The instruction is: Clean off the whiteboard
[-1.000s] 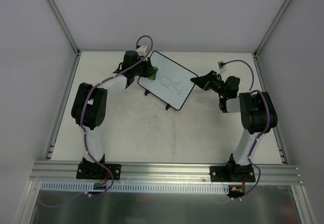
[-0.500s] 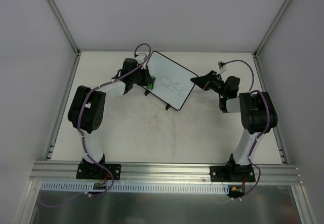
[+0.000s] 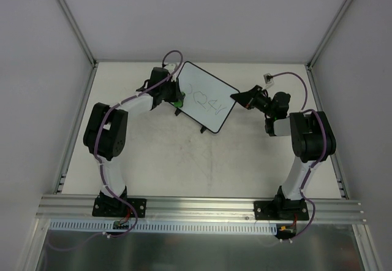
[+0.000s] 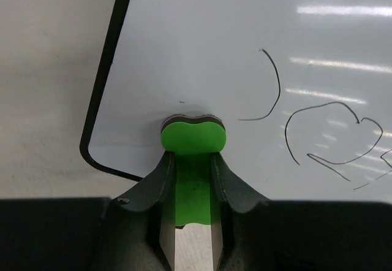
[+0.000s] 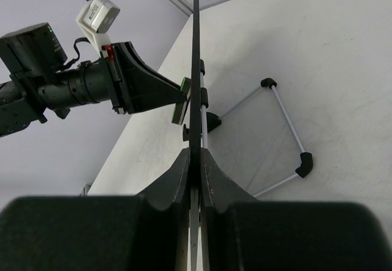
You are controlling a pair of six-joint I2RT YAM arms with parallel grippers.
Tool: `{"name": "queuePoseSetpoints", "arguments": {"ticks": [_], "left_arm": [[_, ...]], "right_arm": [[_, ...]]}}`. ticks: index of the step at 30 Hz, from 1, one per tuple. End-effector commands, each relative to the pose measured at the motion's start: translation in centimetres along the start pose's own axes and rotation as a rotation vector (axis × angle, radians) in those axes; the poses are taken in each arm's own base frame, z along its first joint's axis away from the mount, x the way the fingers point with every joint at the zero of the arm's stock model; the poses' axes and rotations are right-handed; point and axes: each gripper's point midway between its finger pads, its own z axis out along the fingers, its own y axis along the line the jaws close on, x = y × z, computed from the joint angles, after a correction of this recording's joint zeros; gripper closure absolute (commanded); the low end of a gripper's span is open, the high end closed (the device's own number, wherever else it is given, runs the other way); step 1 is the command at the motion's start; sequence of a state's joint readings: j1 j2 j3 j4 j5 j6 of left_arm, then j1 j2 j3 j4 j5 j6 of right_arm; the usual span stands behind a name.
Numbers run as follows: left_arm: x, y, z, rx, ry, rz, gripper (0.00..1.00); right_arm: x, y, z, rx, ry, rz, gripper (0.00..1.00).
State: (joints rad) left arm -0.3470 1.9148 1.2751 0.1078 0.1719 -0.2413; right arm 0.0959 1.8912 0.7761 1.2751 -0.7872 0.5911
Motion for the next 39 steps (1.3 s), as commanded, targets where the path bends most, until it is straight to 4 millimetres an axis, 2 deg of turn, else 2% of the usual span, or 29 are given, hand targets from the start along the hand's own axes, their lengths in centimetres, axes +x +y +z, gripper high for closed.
{"name": "queuePoseSetpoints", "arguments": {"ticks": [1, 2, 4, 6, 7, 11, 15, 22, 25, 26, 28, 29, 33, 34, 35, 37, 39], "left_arm": [[-2.1, 0.5, 0.9, -0.033, 0.001, 0.028, 1.00], [-3.7, -0.1, 1.0, -0.019, -0.023, 0.034, 1.00], [-5.1, -0.3, 1.4, -0.011, -0.039, 0.040, 1.00], [-5.1, -0.8, 1.6, 0.012, -0.024, 0.040, 1.00], [-5.9, -1.3, 1.5, 0.031, -0.036, 0.043, 1.00], [-6.7, -2.7, 1.4, 0.099, -0.043, 0.047, 1.00], [-6.6, -3.6, 1.0, 0.135, -0.037, 0.051, 1.00], [-3.4, -5.1, 1.8, 0.152, 0.027, 0.065, 1.00], [-1.3, -5.5, 2.3, 0.158, 0.066, 0.044, 1.00], [0.1, -5.2, 2.4, 0.140, 0.089, 0.038, 1.00], [0.4, -5.7, 2.5, 0.146, 0.060, 0.039, 1.00], [1.7, -5.2, 2.5, 0.137, 0.078, 0.028, 1.00], [3.0, -4.6, 2.0, 0.119, 0.073, 0.004, 1.00], [2.5, -4.8, 1.5, 0.126, 0.050, 0.007, 1.00], [3.7, -4.6, 1.3, 0.125, 0.067, 0.001, 1.00], [3.8, -4.9, 0.4, 0.141, 0.057, -0.012, 1.00], [5.3, -4.6, 0.0, 0.144, 0.062, -0.029, 1.00]], "right_arm": [[-4.5, 6.8, 0.1, -0.218, -0.122, -0.277, 1.00], [-4.4, 6.8, 0.1, -0.218, -0.121, -0.276, 1.00], [-4.4, 6.8, 0.1, -0.218, -0.121, -0.276, 1.00], [-4.4, 6.8, 0.1, -0.219, -0.118, -0.276, 1.00], [-4.3, 6.8, 0.1, -0.220, -0.119, -0.276, 1.00], [-4.3, 6.8, 0.1, -0.220, -0.117, -0.274, 1.00], [-4.3, 6.8, 0.1, -0.220, -0.119, -0.277, 1.00], [-4.2, 6.7, 0.2, -0.220, -0.115, -0.272, 1.00], [-4.2, 6.7, 0.3, -0.222, -0.114, -0.270, 1.00], [-4.2, 6.8, 0.3, -0.223, -0.116, -0.273, 1.00], [-4.2, 6.8, 0.3, -0.223, -0.114, -0.274, 1.00], [-4.2, 6.8, 0.3, -0.223, -0.114, -0.274, 1.00], [-4.2, 6.9, 0.3, -0.224, -0.115, -0.275, 1.00], [-4.2, 7.0, 0.3, -0.225, -0.115, -0.276, 1.00], [-4.3, 7.0, 0.3, -0.227, -0.117, -0.278, 1.00], [-4.2, 7.0, 0.3, -0.226, -0.114, -0.276, 1.00], [-4.3, 6.9, 0.3, -0.224, -0.117, -0.278, 1.00]]}}
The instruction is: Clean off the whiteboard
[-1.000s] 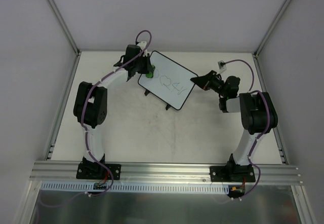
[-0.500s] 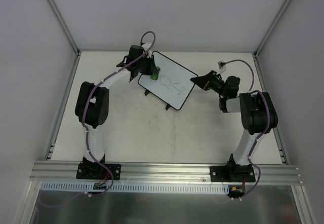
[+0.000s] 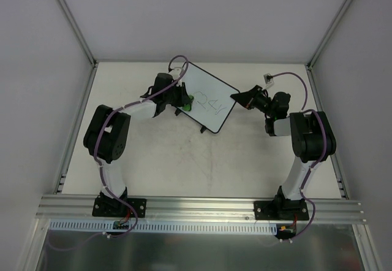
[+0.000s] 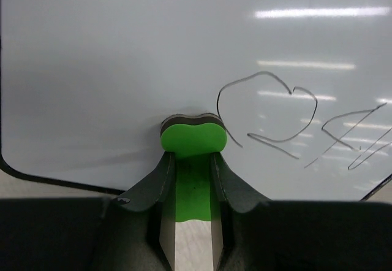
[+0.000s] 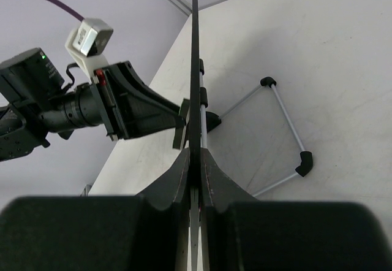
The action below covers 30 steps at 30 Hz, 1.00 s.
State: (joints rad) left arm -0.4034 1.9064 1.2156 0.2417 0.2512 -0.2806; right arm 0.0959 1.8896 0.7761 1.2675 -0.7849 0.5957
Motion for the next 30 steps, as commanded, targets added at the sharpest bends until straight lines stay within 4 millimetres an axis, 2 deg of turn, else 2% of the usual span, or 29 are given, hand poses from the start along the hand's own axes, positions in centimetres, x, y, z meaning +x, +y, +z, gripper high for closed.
{"name": "queuePoseSetpoints", "arguments": {"ticks": [1, 7, 13, 14, 16, 17, 19, 20, 22, 23, 25, 26, 28, 29, 30], "left_arm": [[5.4, -0.2, -1.1, 0.001, 0.103, -0.053, 1.00], [6.7, 0.5, -1.9, -0.033, 0.096, -0.060, 1.00], [5.6, 0.2, -1.1, -0.018, 0.086, -0.049, 1.00], [4.6, -0.1, -0.9, -0.012, 0.071, -0.044, 1.00], [4.1, -0.2, -0.4, -0.007, 0.069, -0.038, 1.00], [2.8, -0.6, -0.2, 0.004, 0.053, -0.032, 1.00], [2.1, -0.8, 0.2, 0.012, 0.050, -0.029, 1.00], [0.8, -1.5, 0.3, 0.034, 0.033, -0.022, 1.00], [0.0, -1.9, 0.8, 0.046, 0.030, -0.022, 1.00], [-1.5, -2.5, 0.9, 0.061, 0.011, -0.018, 1.00], [-2.2, -2.8, 1.3, 0.070, 0.014, -0.022, 1.00], [-3.7, -3.3, 1.3, 0.080, -0.012, -0.013, 1.00], [-4.0, -3.2, 1.9, 0.072, -0.003, -0.007, 1.00], [-5.6, -3.8, 1.9, 0.082, -0.029, 0.003, 1.00], [-6.1, -4.0, 1.9, 0.089, -0.030, 0.009, 1.00]], "right_arm": [[-4.2, 7.0, 0.2, -0.229, -0.117, -0.285, 1.00], [-4.3, 7.1, 0.3, -0.232, -0.118, -0.287, 1.00], [-4.2, 7.0, 0.3, -0.231, -0.115, -0.283, 1.00], [-4.2, 7.1, 0.3, -0.232, -0.115, -0.284, 1.00], [-4.2, 7.1, 0.3, -0.233, -0.116, -0.287, 1.00], [-4.2, 7.0, 0.3, -0.231, -0.115, -0.285, 1.00], [-4.2, 7.1, 0.3, -0.232, -0.116, -0.286, 1.00], [-4.2, 7.0, 0.3, -0.231, -0.115, -0.285, 1.00], [-4.2, 7.1, 0.3, -0.233, -0.115, -0.286, 1.00], [-4.3, 7.1, 0.2, -0.232, -0.118, -0.287, 1.00], [-4.2, 7.1, 0.2, -0.233, -0.114, -0.286, 1.00], [-4.1, 7.1, 0.3, -0.233, -0.115, -0.286, 1.00], [-4.1, 7.1, 0.3, -0.233, -0.113, -0.285, 1.00], [-4.1, 7.1, 0.3, -0.233, -0.113, -0.285, 1.00], [-4.1, 7.2, 0.3, -0.234, -0.112, -0.285, 1.00]]}}
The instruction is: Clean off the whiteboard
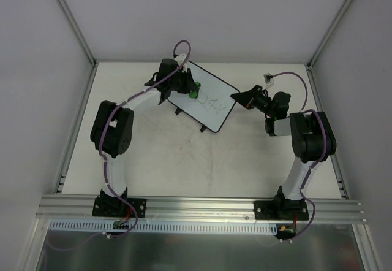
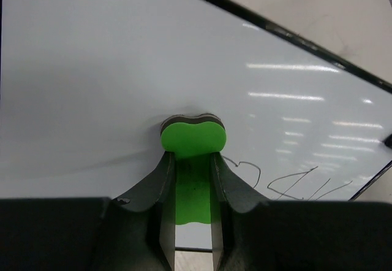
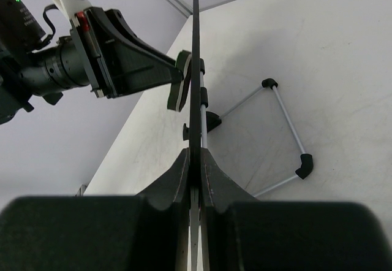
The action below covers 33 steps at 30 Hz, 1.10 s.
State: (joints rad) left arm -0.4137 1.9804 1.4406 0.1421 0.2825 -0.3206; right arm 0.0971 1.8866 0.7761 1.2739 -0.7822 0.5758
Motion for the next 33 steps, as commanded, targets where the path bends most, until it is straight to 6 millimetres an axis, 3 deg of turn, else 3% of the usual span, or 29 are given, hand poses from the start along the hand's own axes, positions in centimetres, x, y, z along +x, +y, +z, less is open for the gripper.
{"name": "queuePoseSetpoints", "arguments": {"ticks": [1, 2, 6, 10, 22, 23, 28, 29, 33], "left_arm": [[-1.2, -1.4, 0.9, 0.036, 0.014, 0.030, 1.00], [-2.3, -1.9, 0.9, 0.045, -0.003, 0.037, 1.00], [-3.3, -2.3, 0.5, 0.047, -0.015, 0.053, 1.00], [-2.2, -1.9, 0.3, 0.037, 0.005, 0.049, 1.00], [5.8, -0.6, 0.6, 0.023, 0.139, 0.014, 1.00], [7.3, -0.3, 0.3, 0.018, 0.162, 0.006, 1.00], [10.1, -0.9, -1.2, 0.035, 0.169, -0.009, 1.00], [11.9, -0.6, -1.7, 0.035, 0.198, -0.022, 1.00], [14.1, -1.3, -2.4, 0.050, 0.208, -0.027, 1.00]], "right_arm": [[-4.1, 7.0, 0.3, -0.231, -0.108, -0.259, 1.00], [-4.1, 7.1, 0.4, -0.233, -0.108, -0.260, 1.00], [-4.0, 6.9, 0.3, -0.230, -0.106, -0.260, 1.00], [-4.0, 6.8, 0.4, -0.229, -0.107, -0.258, 1.00], [-4.0, 6.9, 0.4, -0.231, -0.106, -0.258, 1.00], [-4.0, 6.9, 0.4, -0.230, -0.105, -0.257, 1.00], [-4.0, 7.0, 0.4, -0.234, -0.104, -0.258, 1.00], [-4.0, 7.0, 0.4, -0.233, -0.104, -0.257, 1.00], [-4.0, 7.0, 0.4, -0.234, -0.104, -0.258, 1.00]]}}
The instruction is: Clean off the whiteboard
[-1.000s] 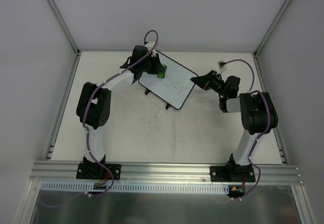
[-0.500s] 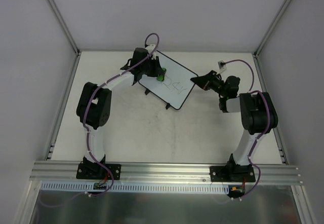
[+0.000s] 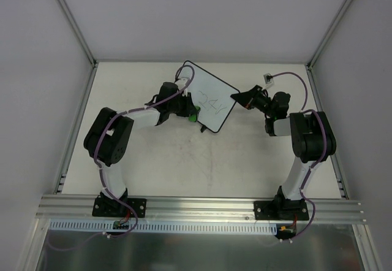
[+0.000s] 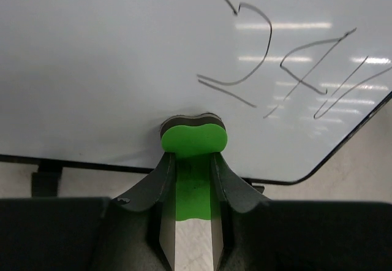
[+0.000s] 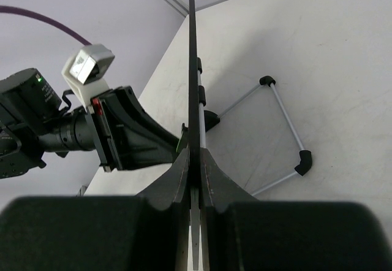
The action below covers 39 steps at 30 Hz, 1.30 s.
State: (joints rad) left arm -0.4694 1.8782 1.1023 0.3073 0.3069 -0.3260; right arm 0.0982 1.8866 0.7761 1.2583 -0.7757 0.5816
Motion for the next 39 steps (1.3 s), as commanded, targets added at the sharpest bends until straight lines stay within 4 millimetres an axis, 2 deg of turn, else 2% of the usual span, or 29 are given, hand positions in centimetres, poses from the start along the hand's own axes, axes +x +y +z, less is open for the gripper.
{"name": "queuePoseSetpoints", "arguments": {"ticks": [1, 2, 6, 10, 17, 20, 23, 24, 28, 34, 39], "left_arm": [[5.4, -0.4, 0.0, 0.004, 0.113, -0.030, 1.00], [6.1, -0.1, -0.1, -0.007, 0.122, -0.034, 1.00], [5.9, -0.1, 0.0, -0.010, 0.109, -0.026, 1.00], [3.9, -0.5, 0.4, -0.005, 0.079, -0.004, 1.00], [-2.0, -1.5, 1.6, -0.021, 0.027, 0.056, 1.00], [-6.2, -2.5, 2.0, -0.017, -0.024, 0.090, 1.00], [-7.4, -1.6, 2.2, -0.036, -0.023, 0.088, 1.00], [-8.7, -1.7, 2.2, -0.038, -0.046, 0.092, 1.00], [-10.8, 0.0, 1.6, -0.077, -0.076, 0.086, 1.00], [-11.7, 1.1, 1.9, -0.101, -0.087, 0.094, 1.00], [-11.1, 0.7, 2.5, -0.068, -0.066, 0.087, 1.00]], "right_arm": [[-4.0, 7.3, 0.3, -0.245, -0.106, -0.273, 1.00], [-4.0, 7.3, 0.3, -0.248, -0.107, -0.275, 1.00], [-4.0, 7.3, 0.3, -0.246, -0.105, -0.273, 1.00], [-4.0, 7.2, 0.3, -0.246, -0.105, -0.273, 1.00], [-3.9, 7.5, 0.4, -0.252, -0.103, -0.276, 1.00], [-3.8, 7.4, 0.4, -0.251, -0.100, -0.274, 1.00], [-3.8, 7.3, 0.4, -0.249, -0.100, -0.271, 1.00], [-3.8, 7.4, 0.4, -0.251, -0.101, -0.273, 1.00], [-3.9, 7.5, 0.4, -0.252, -0.102, -0.275, 1.00], [-3.9, 7.5, 0.4, -0.253, -0.101, -0.275, 1.00], [-3.7, 7.4, 0.4, -0.255, -0.097, -0.276, 1.00]]}}
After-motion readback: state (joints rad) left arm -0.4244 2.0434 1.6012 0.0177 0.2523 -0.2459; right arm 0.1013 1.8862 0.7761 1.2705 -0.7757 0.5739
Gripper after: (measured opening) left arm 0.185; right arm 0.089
